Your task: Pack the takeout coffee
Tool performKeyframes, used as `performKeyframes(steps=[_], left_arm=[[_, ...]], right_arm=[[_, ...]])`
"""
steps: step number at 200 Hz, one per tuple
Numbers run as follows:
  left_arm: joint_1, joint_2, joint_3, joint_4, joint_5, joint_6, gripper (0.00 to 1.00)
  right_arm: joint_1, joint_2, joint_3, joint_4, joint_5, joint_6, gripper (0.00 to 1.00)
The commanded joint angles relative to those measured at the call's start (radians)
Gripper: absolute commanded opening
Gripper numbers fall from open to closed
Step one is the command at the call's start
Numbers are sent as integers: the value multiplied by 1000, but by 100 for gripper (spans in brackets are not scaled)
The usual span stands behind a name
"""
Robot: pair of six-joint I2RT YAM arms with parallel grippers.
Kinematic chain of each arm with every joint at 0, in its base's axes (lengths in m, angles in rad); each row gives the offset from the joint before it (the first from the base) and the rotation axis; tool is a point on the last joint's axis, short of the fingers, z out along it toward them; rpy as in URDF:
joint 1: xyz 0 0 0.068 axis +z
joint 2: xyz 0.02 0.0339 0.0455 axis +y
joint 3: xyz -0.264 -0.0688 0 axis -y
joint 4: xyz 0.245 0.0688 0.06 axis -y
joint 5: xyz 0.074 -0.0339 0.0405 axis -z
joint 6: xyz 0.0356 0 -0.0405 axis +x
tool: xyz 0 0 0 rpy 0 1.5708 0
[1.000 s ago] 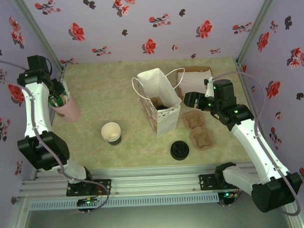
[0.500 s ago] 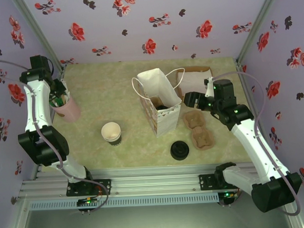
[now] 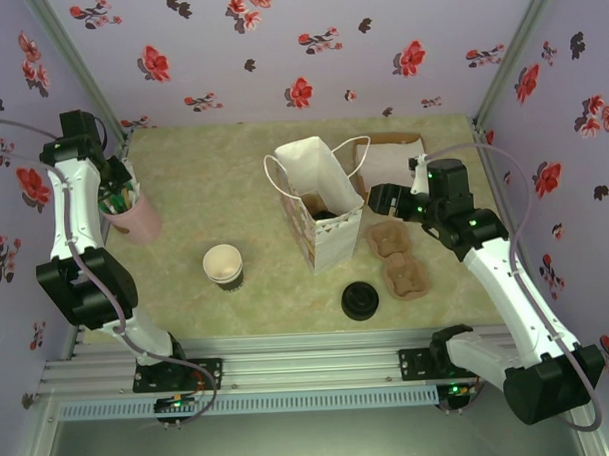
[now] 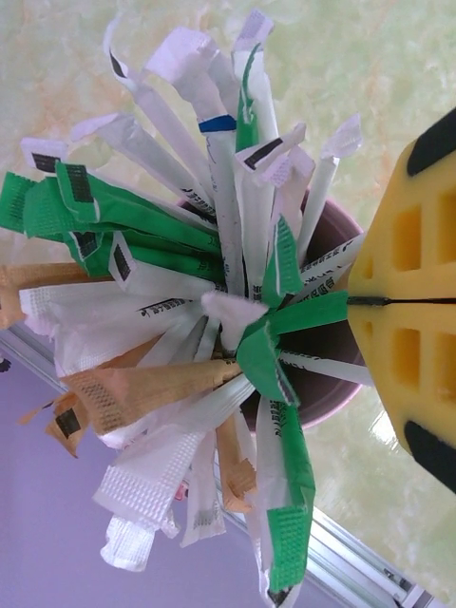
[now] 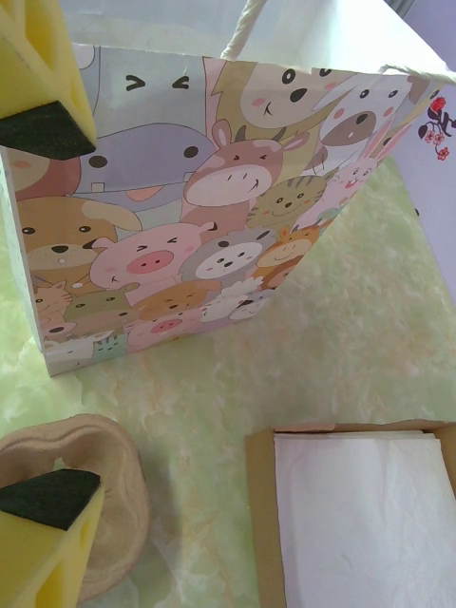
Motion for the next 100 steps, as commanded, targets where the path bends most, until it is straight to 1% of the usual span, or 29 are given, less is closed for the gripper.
performKeyframes(steps=[1, 14, 100], left_arm=[[9, -17, 32, -12, 5, 17, 2], [5, -33, 35, -24, 4, 21, 0], [-55, -178, 74, -102, -39, 31, 0]], right_arm=[[-10, -6, 2, 12, -3, -22, 87], [-10, -7, 2, 13, -3, -22, 87], [-9, -1, 27, -7, -7, -14, 87]])
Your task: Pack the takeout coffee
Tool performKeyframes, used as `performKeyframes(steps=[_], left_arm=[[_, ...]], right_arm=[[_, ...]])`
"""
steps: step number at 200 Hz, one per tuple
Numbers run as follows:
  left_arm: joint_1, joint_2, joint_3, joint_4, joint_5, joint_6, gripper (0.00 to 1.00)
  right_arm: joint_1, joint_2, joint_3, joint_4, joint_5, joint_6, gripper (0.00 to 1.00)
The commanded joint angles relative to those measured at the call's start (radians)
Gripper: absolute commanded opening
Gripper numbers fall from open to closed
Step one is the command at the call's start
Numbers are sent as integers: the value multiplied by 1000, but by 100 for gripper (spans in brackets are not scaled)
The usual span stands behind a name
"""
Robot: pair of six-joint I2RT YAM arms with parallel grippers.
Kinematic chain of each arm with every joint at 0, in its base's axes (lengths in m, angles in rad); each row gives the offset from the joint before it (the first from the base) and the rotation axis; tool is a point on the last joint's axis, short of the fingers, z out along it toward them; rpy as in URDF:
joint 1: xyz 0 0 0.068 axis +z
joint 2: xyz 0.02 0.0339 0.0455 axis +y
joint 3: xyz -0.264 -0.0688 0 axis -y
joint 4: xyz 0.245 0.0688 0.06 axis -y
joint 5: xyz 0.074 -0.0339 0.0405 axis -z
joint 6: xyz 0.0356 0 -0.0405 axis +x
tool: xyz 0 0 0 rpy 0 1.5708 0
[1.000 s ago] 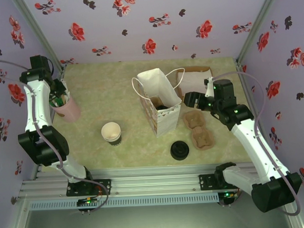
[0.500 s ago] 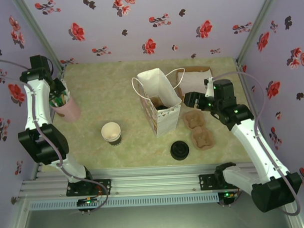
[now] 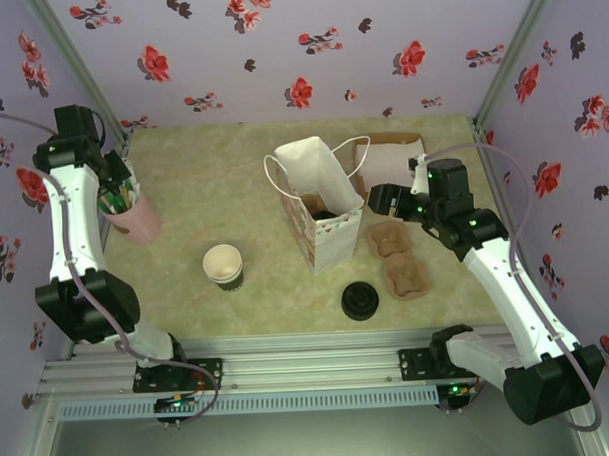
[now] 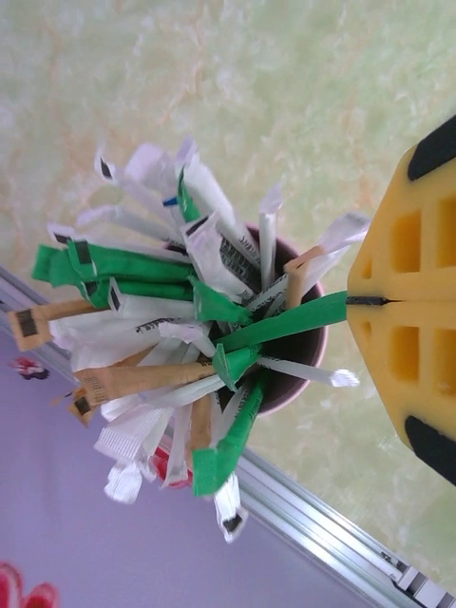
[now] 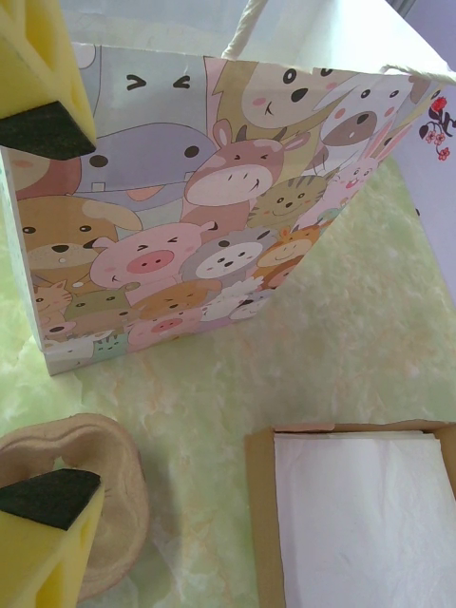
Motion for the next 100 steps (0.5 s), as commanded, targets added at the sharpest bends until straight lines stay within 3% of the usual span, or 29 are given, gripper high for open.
performKeyframes(steps=[1, 100], left_arm=[[-10, -59, 41, -49, -26, 24, 0], [-30, -215, 192, -151, 26, 57, 0]], right_arm=[[-10, -1, 27, -7, -7, -12, 87], [-10, -67, 113, -131, 65, 21, 87]])
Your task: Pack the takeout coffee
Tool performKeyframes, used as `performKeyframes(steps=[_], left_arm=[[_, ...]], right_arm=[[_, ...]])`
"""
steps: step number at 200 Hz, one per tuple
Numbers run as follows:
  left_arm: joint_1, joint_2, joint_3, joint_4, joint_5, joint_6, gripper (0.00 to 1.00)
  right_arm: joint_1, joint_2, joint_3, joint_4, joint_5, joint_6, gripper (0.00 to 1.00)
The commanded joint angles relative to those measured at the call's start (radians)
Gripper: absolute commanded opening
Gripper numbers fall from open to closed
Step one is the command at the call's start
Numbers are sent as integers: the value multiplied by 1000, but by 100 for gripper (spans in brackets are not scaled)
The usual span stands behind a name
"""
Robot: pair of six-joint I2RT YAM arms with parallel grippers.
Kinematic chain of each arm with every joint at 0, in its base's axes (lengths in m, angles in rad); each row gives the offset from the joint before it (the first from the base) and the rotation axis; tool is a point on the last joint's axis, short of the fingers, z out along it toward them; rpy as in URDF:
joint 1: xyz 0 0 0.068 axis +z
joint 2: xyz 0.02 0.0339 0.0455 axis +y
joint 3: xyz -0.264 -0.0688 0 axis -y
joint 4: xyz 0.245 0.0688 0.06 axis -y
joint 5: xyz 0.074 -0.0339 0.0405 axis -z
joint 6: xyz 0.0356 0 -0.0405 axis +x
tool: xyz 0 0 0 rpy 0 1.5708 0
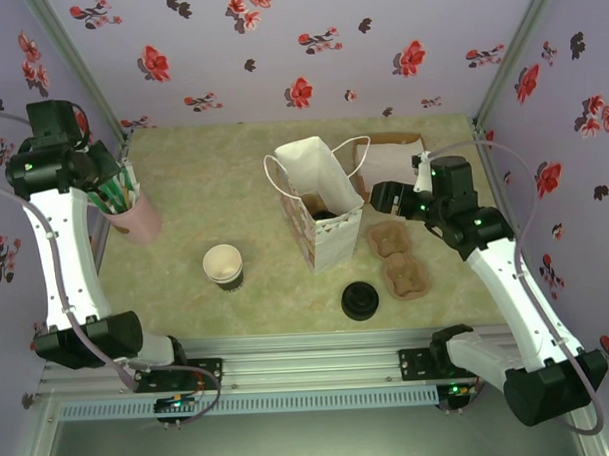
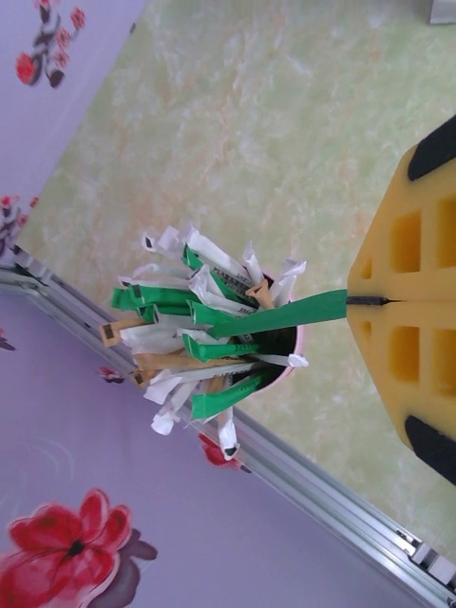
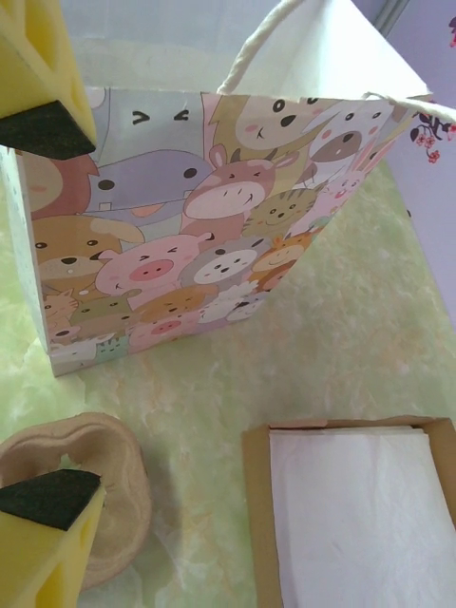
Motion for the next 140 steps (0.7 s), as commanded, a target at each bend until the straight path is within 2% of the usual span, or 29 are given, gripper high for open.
performKeyframes(steps=[1, 44, 90, 140], left_arm=[[-7, -64, 56, -54, 24, 33, 0], [-9, -137, 107, -75, 153, 39, 0], [-17, -154, 186, -115, 368, 38, 0], [-56, -178, 199, -57, 604, -19, 0]], right_arm=[[-9, -50, 56, -67, 49, 14, 88], [-8, -124, 110, -123, 58, 58, 88], [-7, -200, 143, -125, 22, 128, 88], [-8, -231, 161, -130, 1, 182, 88]])
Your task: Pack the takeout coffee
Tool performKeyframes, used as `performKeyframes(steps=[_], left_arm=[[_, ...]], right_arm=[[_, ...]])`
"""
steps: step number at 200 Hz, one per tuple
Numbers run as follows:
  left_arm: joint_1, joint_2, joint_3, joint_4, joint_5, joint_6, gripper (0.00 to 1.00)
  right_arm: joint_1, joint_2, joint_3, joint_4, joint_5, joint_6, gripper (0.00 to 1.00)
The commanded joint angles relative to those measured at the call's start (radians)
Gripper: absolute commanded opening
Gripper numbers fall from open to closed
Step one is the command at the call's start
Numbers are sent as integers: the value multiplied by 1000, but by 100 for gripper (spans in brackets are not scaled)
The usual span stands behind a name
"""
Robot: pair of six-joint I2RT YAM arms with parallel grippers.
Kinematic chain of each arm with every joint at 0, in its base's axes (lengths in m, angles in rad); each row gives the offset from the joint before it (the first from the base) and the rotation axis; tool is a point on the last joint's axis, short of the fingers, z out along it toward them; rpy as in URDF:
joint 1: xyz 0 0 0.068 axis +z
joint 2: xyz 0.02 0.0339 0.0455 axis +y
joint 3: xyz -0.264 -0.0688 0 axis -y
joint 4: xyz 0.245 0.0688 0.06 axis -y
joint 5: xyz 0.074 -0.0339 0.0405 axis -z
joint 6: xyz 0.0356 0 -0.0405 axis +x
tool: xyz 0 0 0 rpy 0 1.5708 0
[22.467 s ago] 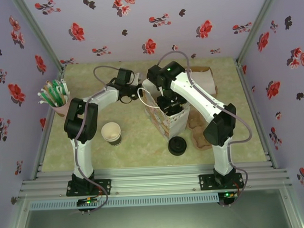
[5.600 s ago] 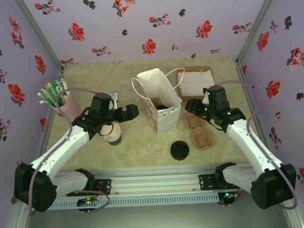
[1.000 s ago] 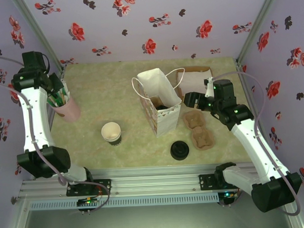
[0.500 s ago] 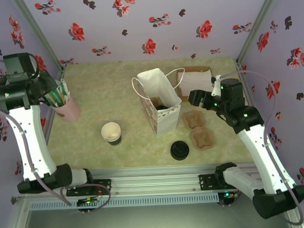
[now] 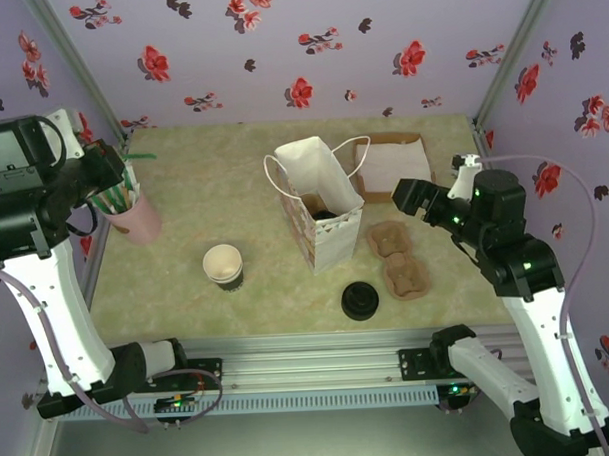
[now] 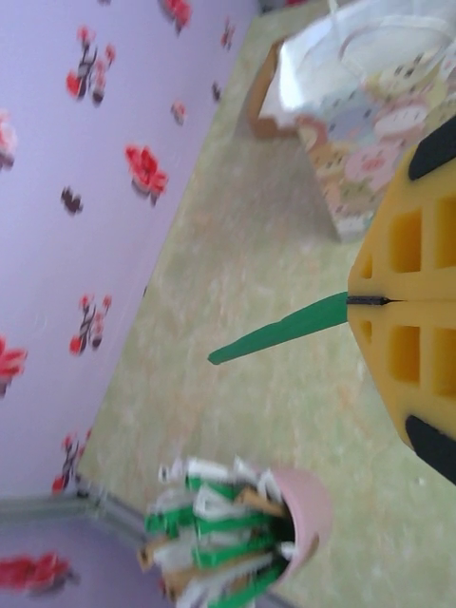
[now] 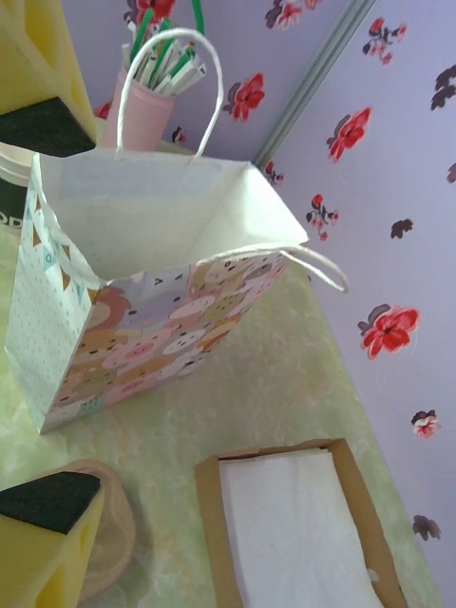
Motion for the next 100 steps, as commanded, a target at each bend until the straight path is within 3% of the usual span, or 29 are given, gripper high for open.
performKeyframes(steps=[1, 36, 100], left_arm=[[-30, -23, 27, 32, 171, -37, 0], [-157, -15, 15, 121, 259, -95, 0], [-498, 73, 45, 202, 190, -125, 0]], right_arm=[[-5, -13, 25, -7, -20, 49, 88], [-5, -28, 8, -3, -9, 78, 88], [-6, -42, -36, 8, 22, 100, 88]])
